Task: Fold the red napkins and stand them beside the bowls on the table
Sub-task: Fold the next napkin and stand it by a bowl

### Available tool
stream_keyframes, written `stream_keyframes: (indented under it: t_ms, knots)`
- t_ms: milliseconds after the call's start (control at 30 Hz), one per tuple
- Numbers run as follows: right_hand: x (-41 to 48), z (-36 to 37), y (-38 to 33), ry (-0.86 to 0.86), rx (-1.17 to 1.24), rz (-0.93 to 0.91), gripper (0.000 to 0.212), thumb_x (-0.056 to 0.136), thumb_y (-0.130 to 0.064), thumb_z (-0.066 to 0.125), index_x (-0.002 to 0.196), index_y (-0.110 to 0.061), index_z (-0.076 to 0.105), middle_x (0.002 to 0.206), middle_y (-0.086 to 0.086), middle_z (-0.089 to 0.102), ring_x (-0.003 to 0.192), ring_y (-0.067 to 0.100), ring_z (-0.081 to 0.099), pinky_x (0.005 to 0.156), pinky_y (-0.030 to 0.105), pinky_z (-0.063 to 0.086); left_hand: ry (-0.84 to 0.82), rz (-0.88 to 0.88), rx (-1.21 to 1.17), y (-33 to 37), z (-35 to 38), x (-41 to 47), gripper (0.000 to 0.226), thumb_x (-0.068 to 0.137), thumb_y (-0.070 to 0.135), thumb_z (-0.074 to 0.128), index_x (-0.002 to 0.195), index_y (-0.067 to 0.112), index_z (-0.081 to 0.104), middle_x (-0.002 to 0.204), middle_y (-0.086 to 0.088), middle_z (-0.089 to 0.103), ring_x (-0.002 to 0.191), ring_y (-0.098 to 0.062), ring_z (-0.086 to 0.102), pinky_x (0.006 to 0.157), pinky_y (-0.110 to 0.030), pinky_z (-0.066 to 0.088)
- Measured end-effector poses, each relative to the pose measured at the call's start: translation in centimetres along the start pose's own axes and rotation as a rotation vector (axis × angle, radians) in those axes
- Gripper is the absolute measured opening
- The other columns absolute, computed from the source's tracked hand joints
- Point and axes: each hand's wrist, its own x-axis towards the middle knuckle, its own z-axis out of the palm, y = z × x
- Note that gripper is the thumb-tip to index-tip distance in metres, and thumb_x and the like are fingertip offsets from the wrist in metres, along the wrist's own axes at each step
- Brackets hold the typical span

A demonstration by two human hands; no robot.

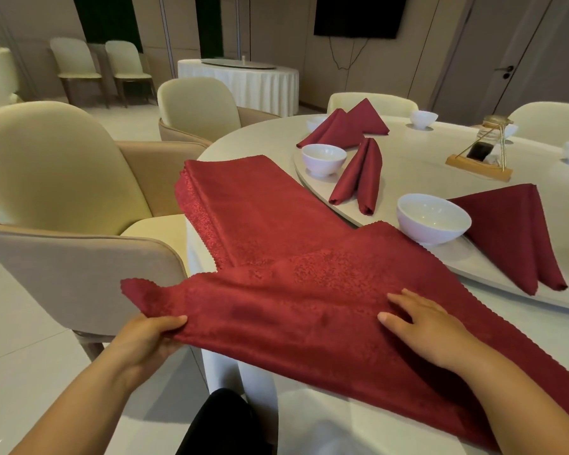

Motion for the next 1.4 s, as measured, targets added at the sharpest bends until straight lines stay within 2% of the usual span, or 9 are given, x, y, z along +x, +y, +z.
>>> stream_keyframes:
  t_ms: [233,400,567,767,933,1033,1167,1300,1400]
  knots:
    - [0.2,1.9,-0.6,0.052,-0.066,0.017,0.063,0.094,-0.055,0.026,0.146,-0.03,0.002,0.155,-0.002,-0.008,0.143,0.017,-0.006,0.114,0.039,-0.001,0.021,0.016,-0.07,2.5,1.2,0.7,0.034,0.087,-0.019,0.023,0.089,-0.001,0.052,0.083,-0.012,0.06,0.074,-0.021,0.058,0.083,-0.035,0.046]
    - [-0.4,2.9,-0.6,0.107,-0.101,-0.008,0.061,0.094,-0.054,0.021,0.146,-0.03,0.0,0.155,-0.003,-0.008,0.142,0.016,-0.009,0.114,0.037,-0.005,0.055,0.087,-0.021,3.4,0.8,1.4,0.021,0.083,-0.008,0.034,0.08,0.004,0.051,0.071,-0.009,0.058,0.069,-0.018,0.056,0.053,-0.02,0.052]
    - [-0.5,3.3,-0.7,0.137,-0.122,-0.015,0.061,0.094,-0.055,0.02,0.146,-0.03,0.001,0.155,-0.003,-0.007,0.142,0.017,-0.008,0.114,0.037,-0.003,0.487,0.657,0.918,2.2,0.8,0.7,0.061,0.076,0.019,0.05,0.133,-0.001,0.043,0.142,-0.023,0.035,0.131,-0.036,0.033,0.107,-0.043,0.024]
    - [-0.4,3.5,-0.5,0.152,-0.149,-0.039,0.062,0.093,-0.057,0.017,0.146,-0.03,-0.001,0.155,-0.003,-0.009,0.142,0.016,-0.009,0.114,0.037,-0.005,-0.126,1.19,1.348,-5.3,9.7,-1.6,0.046,0.081,0.028,0.038,0.121,0.013,0.055,0.121,-0.013,0.061,0.113,-0.027,0.057,0.102,-0.034,0.034]
    - [-0.5,3.8,-0.5,0.166,-0.14,-0.043,0.133,0.029,-0.082,-0.037,0.146,-0.032,0.0,0.155,-0.004,-0.008,0.142,0.016,-0.009,0.114,0.037,-0.005,-0.258,1.013,1.649,-7.1,13.4,-2.4,0.089,0.078,0.053,-0.015,0.14,0.017,0.038,0.149,-0.007,0.031,0.137,-0.017,0.031,0.11,-0.026,0.015]
    - [-0.6,3.4,-0.6,0.205,-0.101,-0.06,0.084,0.075,-0.072,-0.009,0.147,-0.029,0.0,0.155,-0.002,-0.007,0.142,0.016,-0.009,0.114,0.036,-0.006,-0.275,0.928,1.698,-6.6,13.4,-2.9,0.076,0.076,0.048,0.01,0.128,0.014,0.055,0.136,-0.009,0.048,0.124,-0.02,0.049,0.103,-0.036,0.033]
    - [-2.6,3.7,-1.8,0.266,-0.125,-0.146,0.101,0.054,-0.055,-0.022,0.147,-0.026,0.005,0.156,-0.001,-0.004,0.143,0.013,-0.005,0.108,0.025,-0.011,-0.274,0.918,1.678,-6.4,13.3,-3.0,0.067,0.078,0.045,0.019,0.12,0.015,0.061,0.129,-0.003,0.053,0.114,-0.016,0.058,0.092,-0.041,0.046]
    - [-4.8,5.6,-1.7,0.234,-0.165,-0.115,0.081,0.094,-0.044,-0.008,0.111,-0.02,0.067,0.12,0.003,0.063,0.111,0.013,0.059,0.105,0.023,0.024,-0.242,0.933,1.798,-6.6,13.6,-2.7,0.081,0.074,0.049,0.003,0.136,0.016,0.044,0.142,-0.002,0.038,0.13,-0.022,0.043,0.105,-0.041,0.034]
    - [-5.8,6.8,1.2,0.246,-0.178,-0.079,0.074,0.098,-0.041,-0.001,0.105,-0.021,0.069,0.112,0.0,0.067,0.103,0.014,0.064,0.102,0.025,0.011,-0.295,0.913,1.804,-7.1,13.2,-2.6,0.055,0.077,0.041,0.032,0.1,0.012,0.072,0.105,-0.009,0.069,0.094,-0.024,0.068,0.073,-0.045,0.053]
